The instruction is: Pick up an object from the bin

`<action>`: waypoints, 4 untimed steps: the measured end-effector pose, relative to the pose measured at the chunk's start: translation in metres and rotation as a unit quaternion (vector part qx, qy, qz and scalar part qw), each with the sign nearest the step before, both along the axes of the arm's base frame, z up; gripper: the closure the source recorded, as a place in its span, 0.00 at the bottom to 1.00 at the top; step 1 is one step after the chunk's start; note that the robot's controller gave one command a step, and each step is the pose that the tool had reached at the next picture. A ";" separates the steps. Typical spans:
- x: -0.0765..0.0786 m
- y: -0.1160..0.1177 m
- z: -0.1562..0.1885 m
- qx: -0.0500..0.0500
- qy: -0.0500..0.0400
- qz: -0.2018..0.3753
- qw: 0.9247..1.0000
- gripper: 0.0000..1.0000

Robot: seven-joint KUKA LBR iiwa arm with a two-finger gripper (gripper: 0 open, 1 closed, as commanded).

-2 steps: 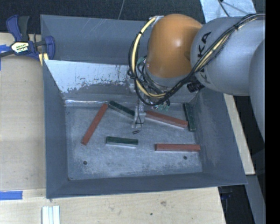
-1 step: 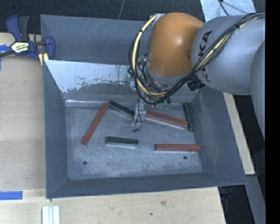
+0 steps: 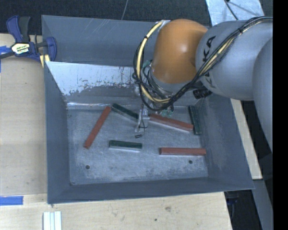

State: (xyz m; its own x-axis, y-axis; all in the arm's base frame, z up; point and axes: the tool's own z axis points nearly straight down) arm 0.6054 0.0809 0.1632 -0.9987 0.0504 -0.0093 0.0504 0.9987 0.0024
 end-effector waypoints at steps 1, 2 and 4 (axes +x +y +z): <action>0.006 -0.007 -0.098 0.000 0.006 -0.121 0.993 0.00; 0.013 -0.017 -0.092 0.000 0.002 -0.139 0.990 1.00; -0.001 0.002 0.072 0.000 0.003 -0.126 0.992 1.00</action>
Offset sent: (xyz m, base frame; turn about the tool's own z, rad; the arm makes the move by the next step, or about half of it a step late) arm 0.0117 -0.0164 -0.0932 0.2797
